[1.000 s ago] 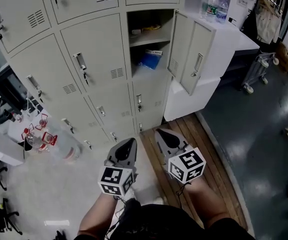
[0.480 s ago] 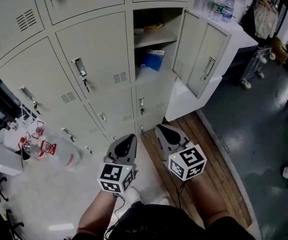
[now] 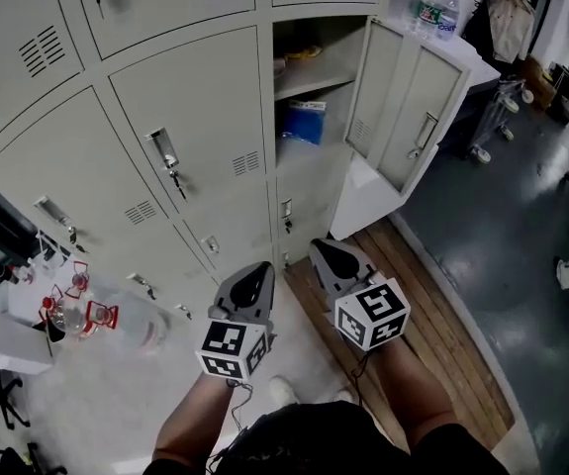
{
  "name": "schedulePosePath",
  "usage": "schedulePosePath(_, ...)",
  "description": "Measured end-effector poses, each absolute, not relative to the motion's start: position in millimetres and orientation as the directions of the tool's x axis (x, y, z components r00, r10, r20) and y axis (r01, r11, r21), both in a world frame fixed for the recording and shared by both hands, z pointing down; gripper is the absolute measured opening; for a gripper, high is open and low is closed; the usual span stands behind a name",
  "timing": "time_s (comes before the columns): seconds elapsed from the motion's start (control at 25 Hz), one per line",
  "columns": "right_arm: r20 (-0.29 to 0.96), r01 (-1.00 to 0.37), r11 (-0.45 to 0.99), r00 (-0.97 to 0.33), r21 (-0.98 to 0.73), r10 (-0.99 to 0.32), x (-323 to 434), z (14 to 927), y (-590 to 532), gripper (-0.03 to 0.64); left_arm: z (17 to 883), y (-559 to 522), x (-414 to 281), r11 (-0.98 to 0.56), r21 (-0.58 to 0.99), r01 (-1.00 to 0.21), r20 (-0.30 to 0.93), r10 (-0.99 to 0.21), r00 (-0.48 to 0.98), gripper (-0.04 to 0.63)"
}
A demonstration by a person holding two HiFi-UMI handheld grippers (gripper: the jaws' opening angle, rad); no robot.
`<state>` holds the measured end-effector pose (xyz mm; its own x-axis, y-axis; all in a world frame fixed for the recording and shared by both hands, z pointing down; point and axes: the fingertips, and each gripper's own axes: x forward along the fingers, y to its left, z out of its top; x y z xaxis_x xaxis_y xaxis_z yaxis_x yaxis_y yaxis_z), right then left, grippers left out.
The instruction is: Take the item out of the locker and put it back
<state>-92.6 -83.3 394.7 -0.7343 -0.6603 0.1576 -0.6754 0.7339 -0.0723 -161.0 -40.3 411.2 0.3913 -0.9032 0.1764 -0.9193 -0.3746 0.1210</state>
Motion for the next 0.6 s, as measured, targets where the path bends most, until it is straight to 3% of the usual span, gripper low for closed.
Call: schedulePosePath(0.6,0.144,-0.701,0.713,-0.707,-0.007,-0.693,-114.0,373.3,-105.5,0.0,394.8,-57.9,-176.6,-0.419,0.11,-0.901,0.14,-0.891,0.431,0.003)
